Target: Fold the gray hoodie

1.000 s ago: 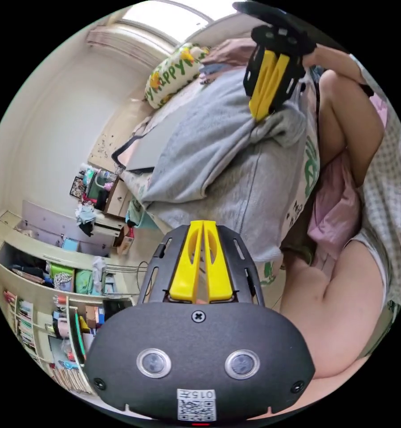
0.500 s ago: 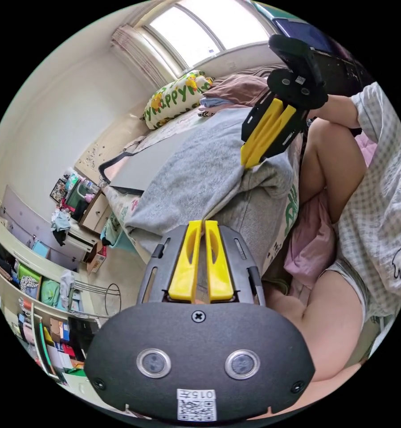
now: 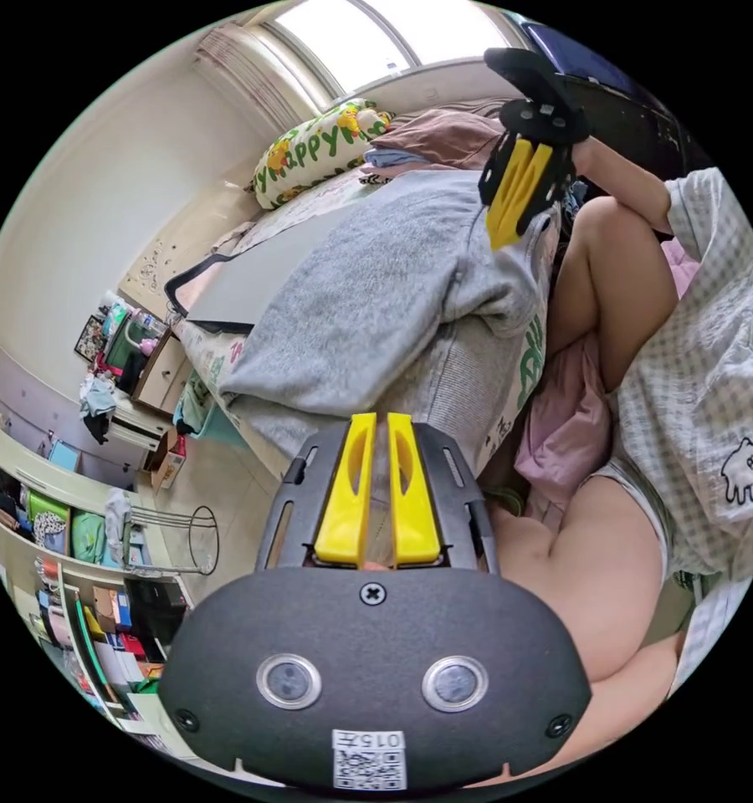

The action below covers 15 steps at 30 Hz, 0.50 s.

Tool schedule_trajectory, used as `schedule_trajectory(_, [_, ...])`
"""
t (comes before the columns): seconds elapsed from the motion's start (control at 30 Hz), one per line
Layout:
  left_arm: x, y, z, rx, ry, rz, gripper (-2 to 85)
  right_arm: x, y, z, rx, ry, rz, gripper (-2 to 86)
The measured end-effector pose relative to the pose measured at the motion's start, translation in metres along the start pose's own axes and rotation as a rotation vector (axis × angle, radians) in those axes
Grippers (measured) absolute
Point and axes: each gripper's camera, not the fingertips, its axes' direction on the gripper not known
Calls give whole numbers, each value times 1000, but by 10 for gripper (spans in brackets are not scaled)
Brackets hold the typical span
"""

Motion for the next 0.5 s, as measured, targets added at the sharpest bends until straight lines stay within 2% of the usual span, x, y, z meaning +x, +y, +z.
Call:
schedule_trajectory(0.13, [2, -12, -37, 238, -10, -47, 16, 47, 76, -76, 166, 128, 221, -7])
schedule_trajectory(0.2, [16, -43, -45, 349, 9, -34, 18, 75, 136, -109, 238, 291, 449, -8])
schedule_trajectory(0.3, [46, -103, -27, 384, 79, 21, 23, 108, 210, -131, 382, 260, 703, -6])
schedule_trajectory(0.4, [79, -162, 6, 375, 203, 99, 32, 123, 251, -139, 455, 217, 789, -3])
schedule_trajectory(0.5, [111, -212, 47, 279, 214, 172, 50, 129, 254, -136, 401, 254, 803, 3])
